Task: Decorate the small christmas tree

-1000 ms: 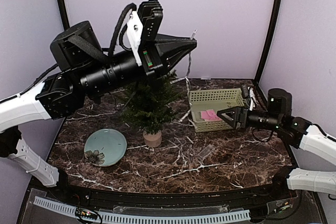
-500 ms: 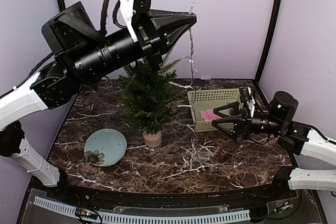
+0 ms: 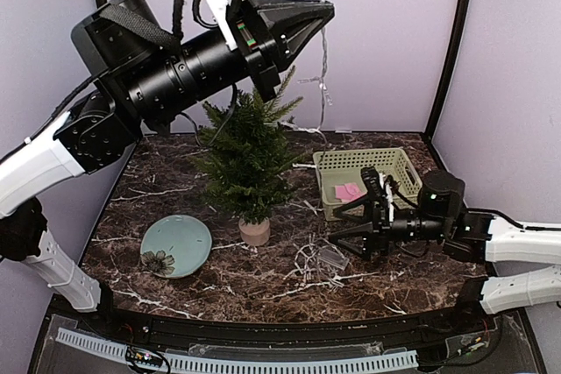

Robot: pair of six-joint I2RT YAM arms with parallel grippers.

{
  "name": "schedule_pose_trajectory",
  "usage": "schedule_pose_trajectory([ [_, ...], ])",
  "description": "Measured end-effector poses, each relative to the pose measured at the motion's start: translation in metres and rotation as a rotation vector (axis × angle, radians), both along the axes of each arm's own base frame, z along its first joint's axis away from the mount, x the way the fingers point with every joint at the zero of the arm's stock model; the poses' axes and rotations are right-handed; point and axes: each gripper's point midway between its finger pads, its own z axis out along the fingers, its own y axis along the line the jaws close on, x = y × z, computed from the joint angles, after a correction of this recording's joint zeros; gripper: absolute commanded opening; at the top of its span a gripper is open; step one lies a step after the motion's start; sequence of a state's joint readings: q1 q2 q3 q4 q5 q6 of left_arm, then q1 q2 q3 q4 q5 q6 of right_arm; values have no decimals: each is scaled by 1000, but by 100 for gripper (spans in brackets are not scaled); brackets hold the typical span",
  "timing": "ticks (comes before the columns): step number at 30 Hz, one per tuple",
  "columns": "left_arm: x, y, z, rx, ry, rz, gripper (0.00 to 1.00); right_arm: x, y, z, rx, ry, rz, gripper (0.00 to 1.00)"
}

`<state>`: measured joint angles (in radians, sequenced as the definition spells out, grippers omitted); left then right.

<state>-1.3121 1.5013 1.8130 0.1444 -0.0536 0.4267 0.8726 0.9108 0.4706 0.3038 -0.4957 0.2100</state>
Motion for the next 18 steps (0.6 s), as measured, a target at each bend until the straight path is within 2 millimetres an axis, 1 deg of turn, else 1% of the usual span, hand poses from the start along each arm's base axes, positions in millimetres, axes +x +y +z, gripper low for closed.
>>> schedule_pose_trajectory([
  [2, 0, 1, 4, -5, -6, 2, 0, -2, 8, -17, -43, 19, 10, 71],
  [3, -1, 3, 7, -10, -10, 3, 0, -3, 11, -25, -57, 32, 15, 64],
  [5, -2, 6, 13, -22, -16, 4, 0, -4, 11, -39, -75, 47, 9, 51],
  [7, -3, 10, 21, -36, -22, 5, 0, -5, 9, -51, -81, 70, -7, 44],
  [10, -4, 17, 32, -59, -33, 9, 0, -2, 4, -62, -91, 74, -41, 35],
  [14, -3, 25, 41, -77, -42, 31, 0, 7, -1, -71, -99, 74, -108, 17],
  [18, -1, 34, 48, -92, -53, 63, 0, 17, -10, -86, -123, 78, -187, 1],
])
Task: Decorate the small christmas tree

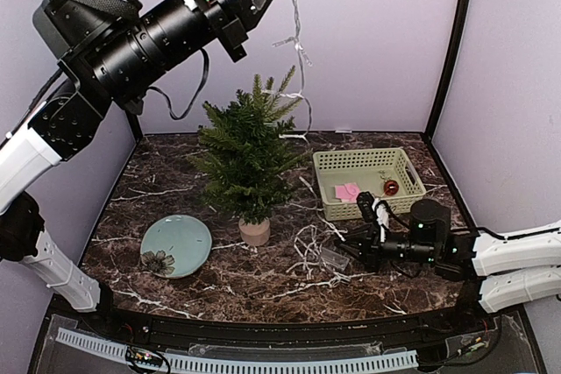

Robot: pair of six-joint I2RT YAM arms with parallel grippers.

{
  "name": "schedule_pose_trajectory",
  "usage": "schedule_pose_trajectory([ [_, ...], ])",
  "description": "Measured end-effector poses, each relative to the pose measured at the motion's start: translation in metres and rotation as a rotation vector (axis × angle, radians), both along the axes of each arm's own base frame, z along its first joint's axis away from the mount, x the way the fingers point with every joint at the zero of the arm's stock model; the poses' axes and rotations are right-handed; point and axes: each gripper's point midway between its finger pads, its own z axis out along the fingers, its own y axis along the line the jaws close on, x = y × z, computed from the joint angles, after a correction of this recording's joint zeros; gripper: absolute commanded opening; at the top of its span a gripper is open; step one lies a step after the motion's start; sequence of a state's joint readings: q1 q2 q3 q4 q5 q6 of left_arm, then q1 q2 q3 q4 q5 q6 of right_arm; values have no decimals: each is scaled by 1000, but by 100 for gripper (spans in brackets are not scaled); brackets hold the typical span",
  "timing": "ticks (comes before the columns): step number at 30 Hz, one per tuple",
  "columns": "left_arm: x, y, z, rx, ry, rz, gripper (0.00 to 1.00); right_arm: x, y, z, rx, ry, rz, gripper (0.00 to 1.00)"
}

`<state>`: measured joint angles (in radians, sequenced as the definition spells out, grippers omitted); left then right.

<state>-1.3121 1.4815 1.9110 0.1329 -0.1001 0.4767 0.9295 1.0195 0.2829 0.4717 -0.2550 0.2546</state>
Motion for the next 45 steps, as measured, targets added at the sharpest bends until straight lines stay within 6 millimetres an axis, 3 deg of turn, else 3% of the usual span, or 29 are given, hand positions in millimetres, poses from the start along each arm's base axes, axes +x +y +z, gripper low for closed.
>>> schedule_pose_trajectory([
  [4, 2, 10, 7, -17, -10, 32, 0, 15, -7, -13, -36, 11, -96, 0],
  [5, 3, 12, 9, -23, -14, 42, 0, 18, -8, -17, -49, 16, -117, 8],
  [8, 4, 17, 15, -35, -23, 64, 0, 22, -11, -29, -79, 37, -149, 51],
  [11, 5, 21, 20, -44, -30, 75, 0, 15, -12, -32, -66, 49, -126, 79],
  [15, 4, 23, 24, -51, -37, 80, 0, 3, -8, -19, -25, 3, -78, 92],
  [20, 4, 26, 27, -57, -38, 83, 0, 0, 15, 5, 8, -44, -4, 97],
  [26, 3, 28, 30, -65, -41, 82, 0, -8, 42, -2, -4, -48, 85, 91],
  [32, 2, 27, 30, -65, -43, 77, 0, -2, 66, -4, -23, -85, 136, 80],
  [38, 2, 27, 30, -64, -43, 76, 0, 1, 81, -2, -6, -112, 164, 21],
  [42, 3, 28, 30, -64, -42, 77, 0, 3, 80, -6, -12, -97, 148, 0],
  [45, 3, 32, 32, -70, -40, 84, 0, 5, 70, -12, -25, -82, 106, 0],
])
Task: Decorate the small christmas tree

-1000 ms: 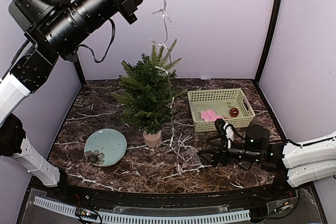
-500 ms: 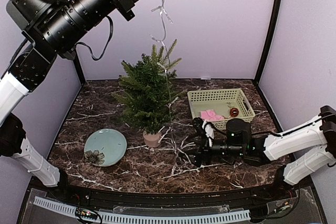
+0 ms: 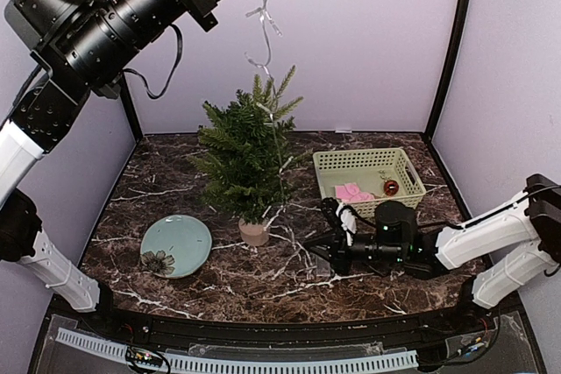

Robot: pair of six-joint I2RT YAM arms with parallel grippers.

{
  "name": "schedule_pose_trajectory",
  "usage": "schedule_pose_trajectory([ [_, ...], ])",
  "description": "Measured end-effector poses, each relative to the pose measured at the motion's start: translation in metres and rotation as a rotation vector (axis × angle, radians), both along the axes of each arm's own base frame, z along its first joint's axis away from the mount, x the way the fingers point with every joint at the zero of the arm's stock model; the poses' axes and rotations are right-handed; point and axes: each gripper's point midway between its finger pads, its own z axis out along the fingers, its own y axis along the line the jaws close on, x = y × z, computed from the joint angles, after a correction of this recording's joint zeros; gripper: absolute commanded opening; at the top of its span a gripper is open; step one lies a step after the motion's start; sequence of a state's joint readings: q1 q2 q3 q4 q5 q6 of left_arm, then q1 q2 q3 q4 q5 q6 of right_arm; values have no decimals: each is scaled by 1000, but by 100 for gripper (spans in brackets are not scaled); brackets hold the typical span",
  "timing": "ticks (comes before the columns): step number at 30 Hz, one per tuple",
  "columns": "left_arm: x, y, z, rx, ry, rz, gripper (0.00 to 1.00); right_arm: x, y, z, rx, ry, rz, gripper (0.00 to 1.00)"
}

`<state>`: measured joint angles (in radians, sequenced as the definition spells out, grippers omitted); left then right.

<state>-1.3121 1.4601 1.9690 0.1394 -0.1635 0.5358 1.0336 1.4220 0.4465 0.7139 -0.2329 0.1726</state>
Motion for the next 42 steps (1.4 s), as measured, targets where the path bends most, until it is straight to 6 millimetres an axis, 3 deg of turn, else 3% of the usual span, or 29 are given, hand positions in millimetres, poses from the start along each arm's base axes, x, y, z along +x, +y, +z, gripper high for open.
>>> schedule_pose_trajectory([
  [5, -1, 19, 11, -32, -2, 27, 0, 4, -41, -18, -36, 51, -129, 0],
  [13, -4, 52, 31, -96, -19, 62, 0, 39, -101, -30, -84, 141, -445, 0],
  [20, 1, 65, 37, -126, -23, 122, 0, 62, -152, -73, -229, 254, -705, 0],
  [26, 0, 93, 50, -176, -33, 168, 0, 72, -182, -99, -300, 355, -866, 0],
  [31, -5, 114, 61, -217, -47, 181, 0, 76, -197, -104, -288, 406, -956, 0],
  [42, 5, 133, 67, -254, -40, 286, 0, 76, -236, -112, -180, 528, -1148, 0],
])
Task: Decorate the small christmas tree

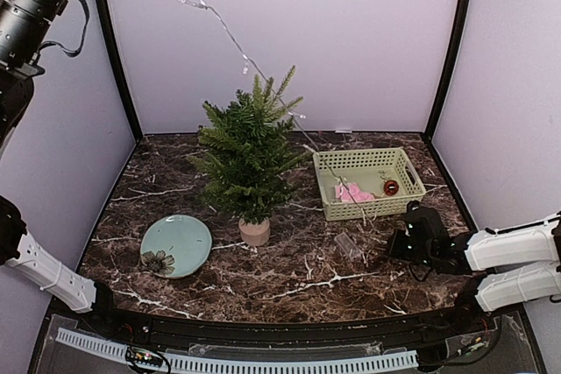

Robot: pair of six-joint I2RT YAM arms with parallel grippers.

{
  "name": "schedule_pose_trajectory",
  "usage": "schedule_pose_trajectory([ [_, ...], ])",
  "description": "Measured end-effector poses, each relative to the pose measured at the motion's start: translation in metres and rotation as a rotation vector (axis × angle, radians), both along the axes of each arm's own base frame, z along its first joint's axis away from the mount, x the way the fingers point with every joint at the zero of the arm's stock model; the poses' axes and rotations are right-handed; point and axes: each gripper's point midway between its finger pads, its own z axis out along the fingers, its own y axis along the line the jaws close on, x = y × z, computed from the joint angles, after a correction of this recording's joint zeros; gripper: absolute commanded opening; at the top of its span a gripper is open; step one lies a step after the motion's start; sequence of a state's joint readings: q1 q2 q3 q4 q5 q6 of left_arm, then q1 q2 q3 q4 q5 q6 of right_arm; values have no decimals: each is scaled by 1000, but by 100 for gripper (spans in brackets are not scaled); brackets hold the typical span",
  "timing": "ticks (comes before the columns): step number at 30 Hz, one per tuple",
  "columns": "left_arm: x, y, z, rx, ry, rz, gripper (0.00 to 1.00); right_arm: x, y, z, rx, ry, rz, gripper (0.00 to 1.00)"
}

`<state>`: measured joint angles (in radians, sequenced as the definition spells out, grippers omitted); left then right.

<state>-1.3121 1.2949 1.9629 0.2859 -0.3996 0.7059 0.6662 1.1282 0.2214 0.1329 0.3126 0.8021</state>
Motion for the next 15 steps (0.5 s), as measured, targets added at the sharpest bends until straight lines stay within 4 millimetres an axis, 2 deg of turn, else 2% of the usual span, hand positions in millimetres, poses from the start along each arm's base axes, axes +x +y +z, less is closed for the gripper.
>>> schedule_pose_trajectory([
  [5, 2, 23, 10, -62, -2, 62, 0, 1, -3, -4, 22, 19, -40, 0],
  [9, -5, 29, 14, -51, -22, 38, 0, 1, -1, -3, 38, 17, -36, 0],
  [11, -11, 23, 19, -23, -47, -2, 0, 2, 5, 1, 57, 7, -7, 0],
  [13, -16, 6, 18, 20, -57, -60, 0, 1, 15, 9, 90, -16, 51, 0],
  [14, -17, -3, 16, 43, -62, -84, 0, 1, 20, 15, 107, -34, 84, 3],
  [15, -18, -13, 12, 64, -61, -110, 0, 2, 26, 23, 125, -58, 117, 13],
])
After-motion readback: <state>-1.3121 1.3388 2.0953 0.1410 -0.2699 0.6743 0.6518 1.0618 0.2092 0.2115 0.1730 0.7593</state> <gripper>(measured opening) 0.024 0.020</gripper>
